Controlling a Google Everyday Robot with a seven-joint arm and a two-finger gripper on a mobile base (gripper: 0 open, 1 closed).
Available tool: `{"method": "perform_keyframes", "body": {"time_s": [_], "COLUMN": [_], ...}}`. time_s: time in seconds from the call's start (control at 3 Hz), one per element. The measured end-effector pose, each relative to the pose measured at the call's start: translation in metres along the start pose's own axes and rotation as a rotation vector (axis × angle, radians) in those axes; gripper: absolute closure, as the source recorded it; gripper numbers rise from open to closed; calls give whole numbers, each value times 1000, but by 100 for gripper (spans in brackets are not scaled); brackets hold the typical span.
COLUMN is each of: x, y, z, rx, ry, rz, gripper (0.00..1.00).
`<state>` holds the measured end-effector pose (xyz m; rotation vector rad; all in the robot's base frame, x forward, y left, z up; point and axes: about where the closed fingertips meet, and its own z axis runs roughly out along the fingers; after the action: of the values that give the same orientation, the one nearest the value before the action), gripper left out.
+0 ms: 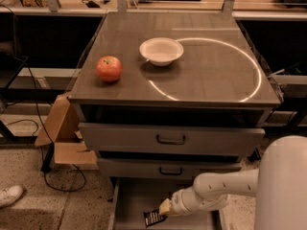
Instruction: Place rxbar chocolate into bottom drawer
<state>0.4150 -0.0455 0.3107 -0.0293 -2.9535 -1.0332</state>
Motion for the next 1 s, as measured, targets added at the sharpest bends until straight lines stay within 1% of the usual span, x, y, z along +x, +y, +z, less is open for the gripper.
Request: {"method": "perform_keyframes", "body": {"time_s": [0.33,0.67,1.0], "x": [-1,-2,-4], "y": [-5,-15,-41], "z": [6,21,76], "rx": [-8,-39,-42], "ry": [-2,-12,-8], "rz": [12,39,89], "gripper": [100,100,100]}}
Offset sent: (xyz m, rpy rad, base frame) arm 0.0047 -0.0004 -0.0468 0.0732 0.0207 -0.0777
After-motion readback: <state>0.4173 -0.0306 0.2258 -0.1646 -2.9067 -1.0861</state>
